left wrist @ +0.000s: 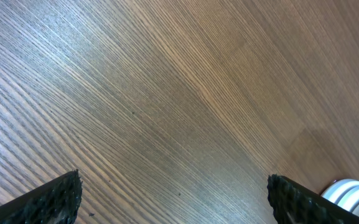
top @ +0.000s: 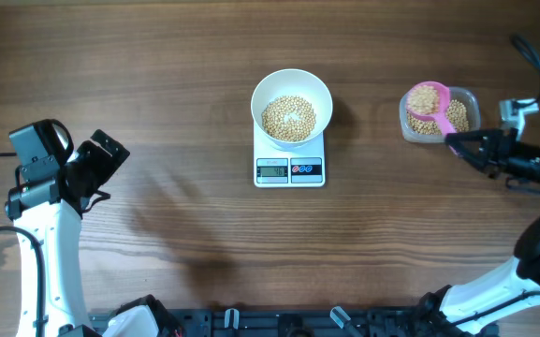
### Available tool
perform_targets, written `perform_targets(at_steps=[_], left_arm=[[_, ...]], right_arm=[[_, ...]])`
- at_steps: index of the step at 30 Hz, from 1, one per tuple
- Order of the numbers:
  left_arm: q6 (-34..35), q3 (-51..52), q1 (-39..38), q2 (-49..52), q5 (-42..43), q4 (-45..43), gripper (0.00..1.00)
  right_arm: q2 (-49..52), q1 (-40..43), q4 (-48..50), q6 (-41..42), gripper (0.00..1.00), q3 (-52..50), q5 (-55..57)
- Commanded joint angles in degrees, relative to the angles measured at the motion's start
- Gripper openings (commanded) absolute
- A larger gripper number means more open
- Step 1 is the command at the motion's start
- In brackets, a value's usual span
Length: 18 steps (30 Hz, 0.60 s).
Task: Scoop item into bowl and weigh 150g on scale
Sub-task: 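Carry the filled scoop left over the white bowl with the right gripper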
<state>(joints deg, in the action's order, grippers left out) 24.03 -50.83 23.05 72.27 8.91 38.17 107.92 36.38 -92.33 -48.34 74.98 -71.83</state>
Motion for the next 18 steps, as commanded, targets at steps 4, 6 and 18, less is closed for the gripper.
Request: perform_targets(at_steps=[4, 6, 18], left_arm=[[-1.1, 0.2, 0.3, 0.0, 0.7, -0.2, 1.00], [-1.1, 0.2, 0.3, 0.0, 0.7, -0.2, 1.00], [-1.1, 0.2, 0.3, 0.0, 0.7, -0.2, 1.00]], right_arm=[[-0.4, -7.8, 0.0, 0.9, 0.05, -0.2, -7.1], [-0.6, -11.0, 0.0, 1.9, 0.05, 0.0, -7.1], [-0.8, -25.8, 1.2, 10.4, 0.05, 11.8, -7.9]])
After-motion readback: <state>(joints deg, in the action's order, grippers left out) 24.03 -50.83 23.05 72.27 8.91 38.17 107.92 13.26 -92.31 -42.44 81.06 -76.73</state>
